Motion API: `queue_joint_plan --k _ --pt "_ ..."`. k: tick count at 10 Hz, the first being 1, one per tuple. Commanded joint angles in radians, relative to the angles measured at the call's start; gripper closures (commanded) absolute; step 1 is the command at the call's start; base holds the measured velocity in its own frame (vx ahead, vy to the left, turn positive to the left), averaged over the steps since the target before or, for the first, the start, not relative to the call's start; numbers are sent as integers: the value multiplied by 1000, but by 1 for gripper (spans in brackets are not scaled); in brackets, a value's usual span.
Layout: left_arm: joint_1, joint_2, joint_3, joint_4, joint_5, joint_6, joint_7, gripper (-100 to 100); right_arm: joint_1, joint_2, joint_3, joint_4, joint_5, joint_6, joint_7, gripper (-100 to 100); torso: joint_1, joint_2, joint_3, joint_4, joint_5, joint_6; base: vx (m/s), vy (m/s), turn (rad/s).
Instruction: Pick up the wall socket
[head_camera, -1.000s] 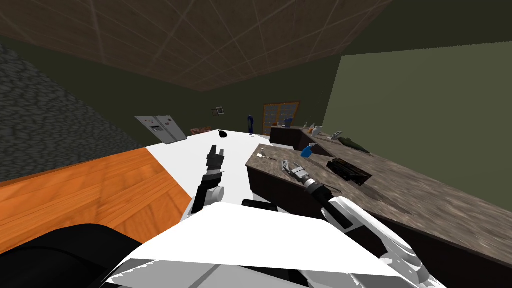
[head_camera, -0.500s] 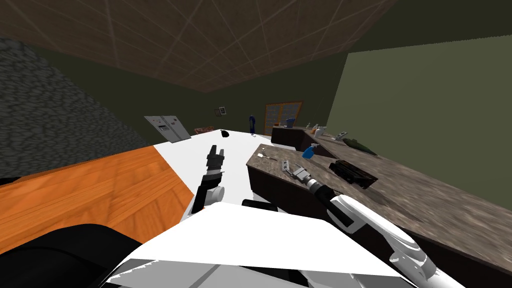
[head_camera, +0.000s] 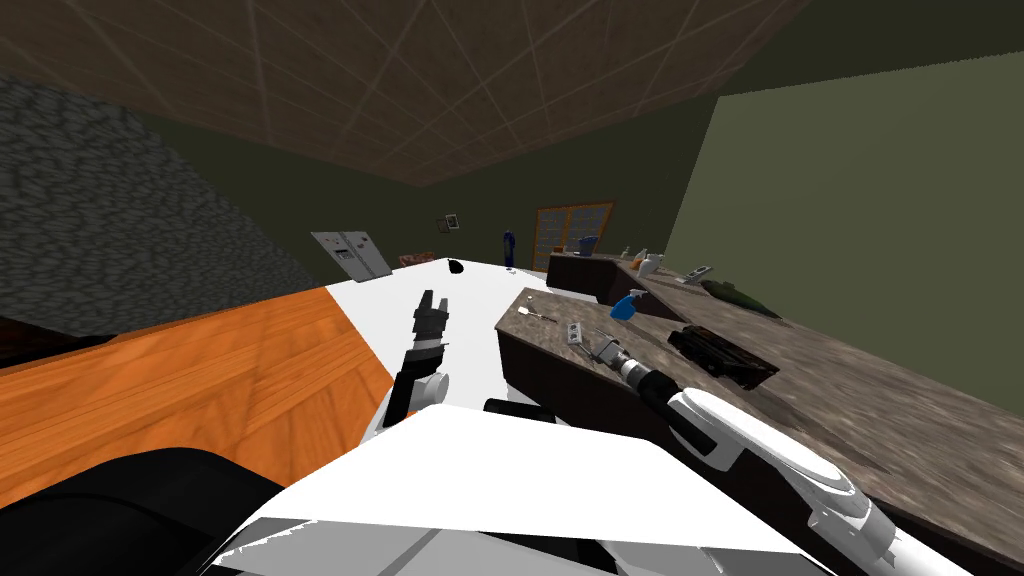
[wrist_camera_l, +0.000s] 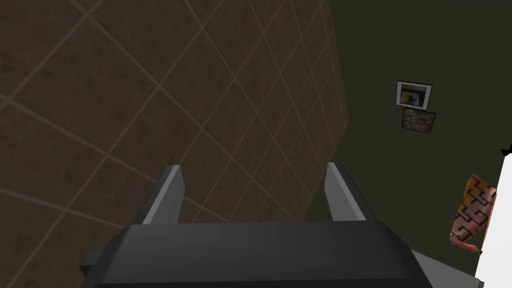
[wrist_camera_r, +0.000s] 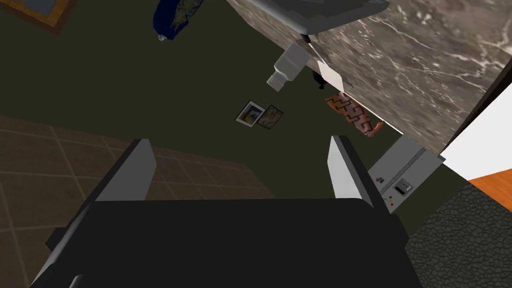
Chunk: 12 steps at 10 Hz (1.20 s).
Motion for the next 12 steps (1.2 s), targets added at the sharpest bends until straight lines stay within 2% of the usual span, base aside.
queue_joint_plan --k 1,2,3,4,5,6,7,8,9,10,11,12 --pt "0 0 0 0 0 0 0 0 -3 -25 7 9 11 9 43 -100 0 0 0 0 0 0 -5 -15 55" --pt "0 0 0 0 0 0 0 0 -10 -67 22 28 32 23 76 -100 0 0 0 0 0 1 -4 -15 122" --pt "0 0 0 0 0 0 0 0 -10 -69 22 28 32 23 96 -100 0 0 0 0 0 0 -2 -14 65" --pt "0 0 0 0 0 0 0 0 -16 -110 37 47 52 35 130 -100 0 0 0 0 0 1 -2 -9 118" --pt "0 0 0 0 0 0 0 0 -16 -110 37 47 52 35 149 -100 0 0 0 0 0 0 -2 -9 78" --pt "0 0 0 0 0 0 0 0 -22 -149 53 66 70 46 180 -100 1 0 0 0 0 0 -3 -7 144" --pt "0 0 0 0 0 0 0 0 -22 -149 53 66 70 46 201 -100 1 0 0 0 0 0 -2 -10 70" --pt "0 0 0 0 0 0 0 0 -28 -186 70 84 87 55 234 -100 1 0 0 0 0 1 -2 -6 148" --pt "0 0 0 0 0 0 0 0 -28 -186 70 84 87 55 253 -100 1 0 0 0 0 0 -1 -8 73" --pt "0 0 0 0 0 0 0 0 -33 -221 86 101 102 62 288 -100 1 0 0 0 0 1 0 -4 136" --pt "0 0 0 0 0 0 0 0 -33 -221 86 101 102 62 303 -100 1 -1 0 0 0 0 1 -6 80" --pt "0 0 0 0 0 0 0 0 -38 -253 102 118 116 69 338 -100 1 0 0 0 0 1 1 -2 129"
